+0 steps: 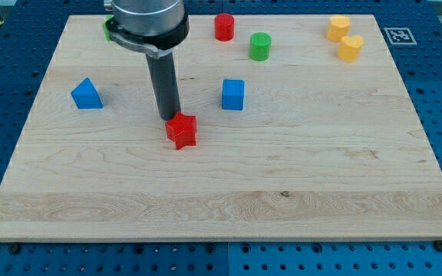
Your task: Push the blue cube to the center right of the board
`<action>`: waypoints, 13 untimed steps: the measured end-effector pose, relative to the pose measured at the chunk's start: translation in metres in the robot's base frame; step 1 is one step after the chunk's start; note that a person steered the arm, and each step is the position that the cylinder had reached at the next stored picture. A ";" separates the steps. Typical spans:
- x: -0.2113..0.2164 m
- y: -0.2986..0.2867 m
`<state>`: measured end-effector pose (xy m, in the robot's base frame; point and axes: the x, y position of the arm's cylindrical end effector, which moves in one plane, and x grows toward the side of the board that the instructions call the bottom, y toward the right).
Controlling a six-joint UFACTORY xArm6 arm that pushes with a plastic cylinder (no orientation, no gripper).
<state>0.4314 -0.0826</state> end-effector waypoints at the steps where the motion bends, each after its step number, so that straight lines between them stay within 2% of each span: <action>1: -0.017 -0.014; 2: -0.032 0.002; 4: -0.031 0.147; 5: -0.031 0.165; 6: -0.016 0.127; 7: -0.006 0.134; 9: -0.006 0.263; 10: -0.004 0.274; 11: -0.006 0.247; 12: -0.035 0.243; 13: -0.045 0.261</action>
<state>0.3862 0.1780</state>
